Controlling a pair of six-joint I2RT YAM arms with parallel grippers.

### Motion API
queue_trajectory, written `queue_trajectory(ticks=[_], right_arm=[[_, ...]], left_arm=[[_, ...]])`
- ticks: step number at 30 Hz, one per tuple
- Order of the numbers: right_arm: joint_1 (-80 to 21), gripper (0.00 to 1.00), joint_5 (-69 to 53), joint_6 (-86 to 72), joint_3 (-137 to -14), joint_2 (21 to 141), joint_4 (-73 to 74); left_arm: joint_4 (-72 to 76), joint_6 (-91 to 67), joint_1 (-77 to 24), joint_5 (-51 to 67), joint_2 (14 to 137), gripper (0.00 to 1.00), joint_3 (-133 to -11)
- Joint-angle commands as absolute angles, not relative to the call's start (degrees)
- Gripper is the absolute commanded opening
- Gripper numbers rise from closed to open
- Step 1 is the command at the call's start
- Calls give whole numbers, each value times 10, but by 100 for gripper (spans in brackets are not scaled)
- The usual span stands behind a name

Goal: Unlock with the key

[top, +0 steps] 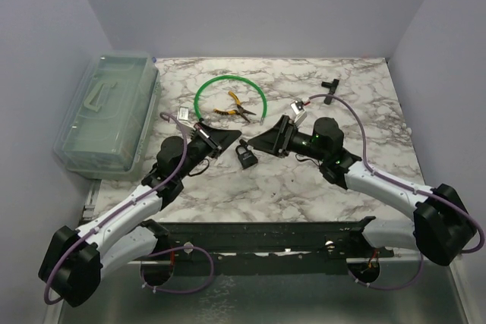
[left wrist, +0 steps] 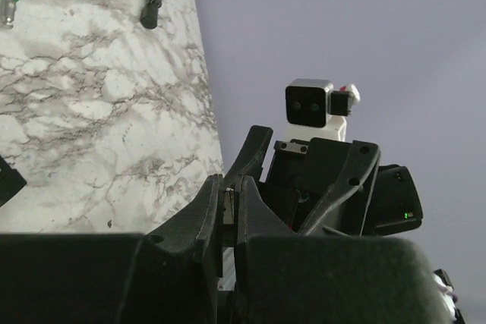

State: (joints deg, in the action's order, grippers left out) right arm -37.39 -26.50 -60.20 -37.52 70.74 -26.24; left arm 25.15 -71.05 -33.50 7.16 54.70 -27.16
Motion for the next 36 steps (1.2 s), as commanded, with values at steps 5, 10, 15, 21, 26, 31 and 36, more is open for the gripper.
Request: queue_trajectory(ticks=[5,10,15,21,26,31,36], right_arm=[[-370,67,-344,-710,-365,741,-389],[-369,62,-364,-728,-362,763,-435],[-369,60,-376,-732,-367,775,-457],[-369,56,-386,-714,-383,782,-456],[-369,54,-390,-683,-391,784,-439],[-370,54,-364,-583,-409,763,-347],[-370,54,-318,-459,-439,741,-222]], left_arm=[[354,-696,-335,55,506,0,-242],[370,-695,-335,57,496,0,-233],[376,-694,-335,55,496,0,-228],[384,-699,-335,58,508,0,-228],[386,-707,-335,57,519,0,-231],[384,-731,-335,54,536,0,-232],[348,-761,-335,50,561,0,-243]])
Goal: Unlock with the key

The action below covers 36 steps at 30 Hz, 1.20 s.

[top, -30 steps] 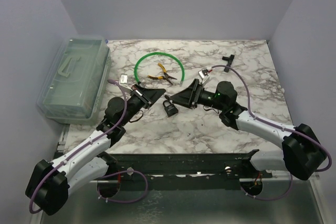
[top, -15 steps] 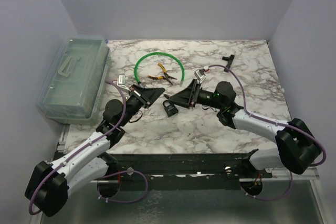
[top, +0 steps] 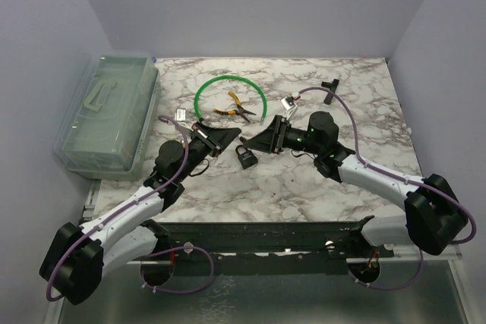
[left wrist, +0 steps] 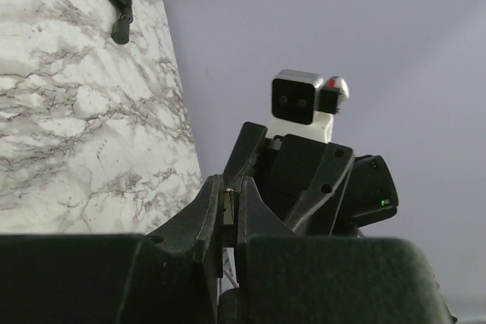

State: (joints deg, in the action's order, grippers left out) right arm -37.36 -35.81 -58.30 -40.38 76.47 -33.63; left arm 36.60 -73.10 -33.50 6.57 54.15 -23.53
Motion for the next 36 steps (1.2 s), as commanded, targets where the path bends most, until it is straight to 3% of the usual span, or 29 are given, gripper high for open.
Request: queue_trajectory(ticks=[1,18,29,36], right_arm=[[-370,54,-307,-434,-447,740,-199],[-422,50,-199,-238,-528,759,-34],[-434,34,-150,-215,-541,774,-18],[-436,31,-137,-213,-543,779,-19]], left_arm=[[342,-764,-335,50,565,0,-247],[278,-792,-335,65,626,0,-293],[266,-794,-334,70,642,0,-304],[260,-792,-335,74,646,0,-307]])
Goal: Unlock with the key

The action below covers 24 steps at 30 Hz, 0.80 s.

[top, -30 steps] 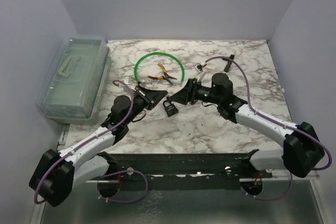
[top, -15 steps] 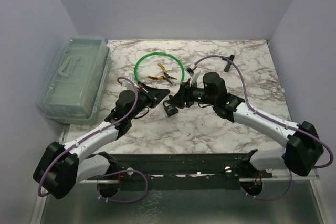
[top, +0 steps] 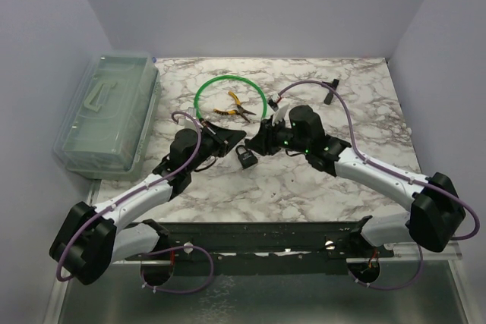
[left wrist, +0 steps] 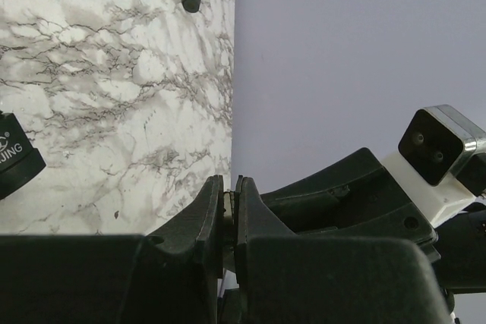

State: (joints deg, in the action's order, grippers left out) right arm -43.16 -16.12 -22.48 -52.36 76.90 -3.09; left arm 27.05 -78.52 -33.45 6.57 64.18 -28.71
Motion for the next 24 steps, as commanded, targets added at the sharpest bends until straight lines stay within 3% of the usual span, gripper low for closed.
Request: queue_trajectory(ticks=[1,4,8,11,14,19,22,24], right_arm=[[-436,31,-136,-212,-543,781,-19],[-436,27,-138,-211,-543,783,-19],[-437,7,-137,-210,-542,785,-20],[-436,0,-135,-212,-539,784,-20],[-436,0,-130,-219,-533,779,-17],[-437,0,-72,-265,-510,764,-2],[-436,0,-27,-287,-490,752,25],[-436,0,-5,-300,-477,744,40]], left_arm=[[259,-792,-335,75,648,0,-307],[256,-791,-335,78,652,0,-310],[251,-789,-335,83,657,0,-315],[242,-787,-334,85,660,0,-319],[229,-775,-335,89,660,15,-326],[133,-726,-334,78,643,61,-357],[34,-682,-335,55,635,76,-391],[-32,-652,-335,41,636,78,-415]])
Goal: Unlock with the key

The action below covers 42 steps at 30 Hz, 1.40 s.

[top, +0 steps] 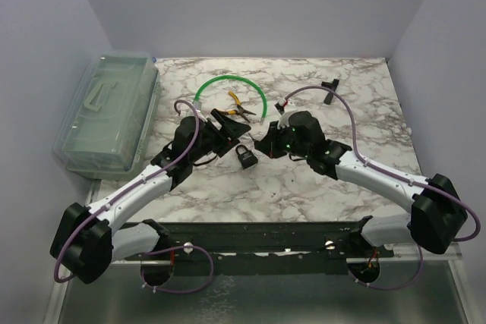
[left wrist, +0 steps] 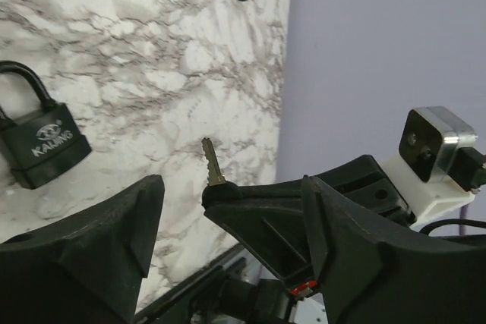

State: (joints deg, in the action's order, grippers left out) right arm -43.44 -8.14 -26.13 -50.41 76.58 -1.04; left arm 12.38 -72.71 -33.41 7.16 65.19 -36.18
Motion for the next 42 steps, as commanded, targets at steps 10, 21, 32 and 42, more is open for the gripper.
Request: queue_trajectory(ticks=[10,21,32,42], right_arm=[[-423,0,127,-371,-434,703,111],[-418,0,183,-424,-412,694,150],[-416,0,161,-421,-367,661,108],[-414,0,150,-410,-344,647,82]], left_arm=[[-340,-540,-335,10,788,83,-600],[-425,-548,-352,14,965,82,-715],[-531,-575,-388,-46,1115,80,-871],[-560,-606,-389,-60,1164,80,-907]])
